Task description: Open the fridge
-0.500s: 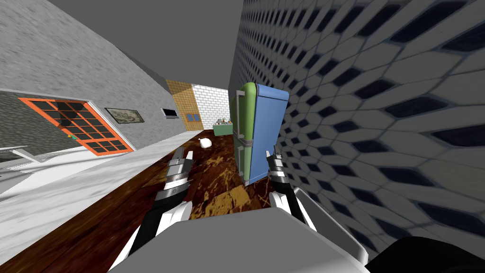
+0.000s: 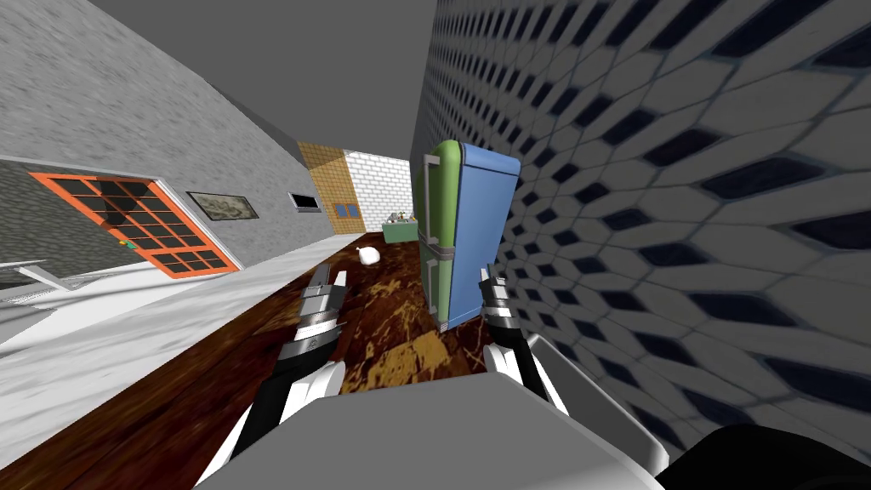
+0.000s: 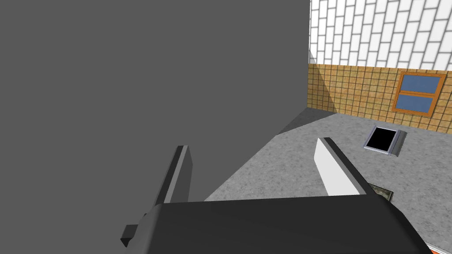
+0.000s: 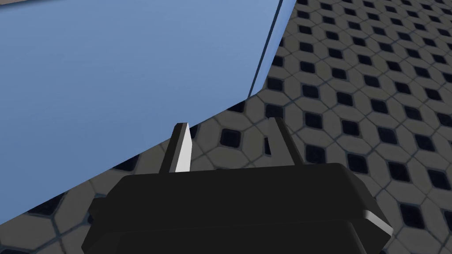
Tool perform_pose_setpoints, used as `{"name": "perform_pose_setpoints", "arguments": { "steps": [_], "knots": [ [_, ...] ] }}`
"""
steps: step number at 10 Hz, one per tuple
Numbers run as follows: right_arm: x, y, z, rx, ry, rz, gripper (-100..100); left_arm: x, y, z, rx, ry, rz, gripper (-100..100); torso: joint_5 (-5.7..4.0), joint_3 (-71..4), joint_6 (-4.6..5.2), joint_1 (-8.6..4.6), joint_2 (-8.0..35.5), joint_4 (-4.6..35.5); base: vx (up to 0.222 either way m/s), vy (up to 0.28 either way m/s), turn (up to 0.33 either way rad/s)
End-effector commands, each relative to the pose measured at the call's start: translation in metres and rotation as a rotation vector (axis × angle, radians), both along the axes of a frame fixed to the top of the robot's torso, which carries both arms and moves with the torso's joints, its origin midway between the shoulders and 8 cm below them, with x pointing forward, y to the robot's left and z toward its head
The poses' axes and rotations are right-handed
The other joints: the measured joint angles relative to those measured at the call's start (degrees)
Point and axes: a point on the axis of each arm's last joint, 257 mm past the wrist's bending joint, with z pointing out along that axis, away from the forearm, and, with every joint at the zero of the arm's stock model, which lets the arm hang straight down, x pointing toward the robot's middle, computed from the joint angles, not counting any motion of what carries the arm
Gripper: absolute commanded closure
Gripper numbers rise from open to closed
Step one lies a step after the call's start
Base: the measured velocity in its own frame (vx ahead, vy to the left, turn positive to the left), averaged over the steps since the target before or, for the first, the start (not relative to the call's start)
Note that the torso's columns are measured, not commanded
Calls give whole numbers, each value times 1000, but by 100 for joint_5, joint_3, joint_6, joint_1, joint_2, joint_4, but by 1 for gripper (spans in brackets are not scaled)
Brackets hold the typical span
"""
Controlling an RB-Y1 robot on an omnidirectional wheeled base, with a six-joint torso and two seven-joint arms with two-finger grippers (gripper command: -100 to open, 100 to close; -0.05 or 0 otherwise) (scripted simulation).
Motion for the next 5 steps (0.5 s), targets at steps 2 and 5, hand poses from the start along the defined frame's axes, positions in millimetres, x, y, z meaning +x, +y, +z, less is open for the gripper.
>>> {"name": "perform_pose_setpoints", "arguments": {
  "steps": [2, 5],
  "knots": [
    [0, 0, 0, 0, 0, 0, 0, 0, 0, 0, 0, 0, 0, 0, 0, -1689, 0, 0, 847, 846, 0, 0, 0],
    [-1, 1, -1, -58, 11, 7, -100, 0, 0, 0, 0, 0, 0, 0, 0, -4227, 0, 0, 2116, 2115, 7, 4, -8]
  ]
}}
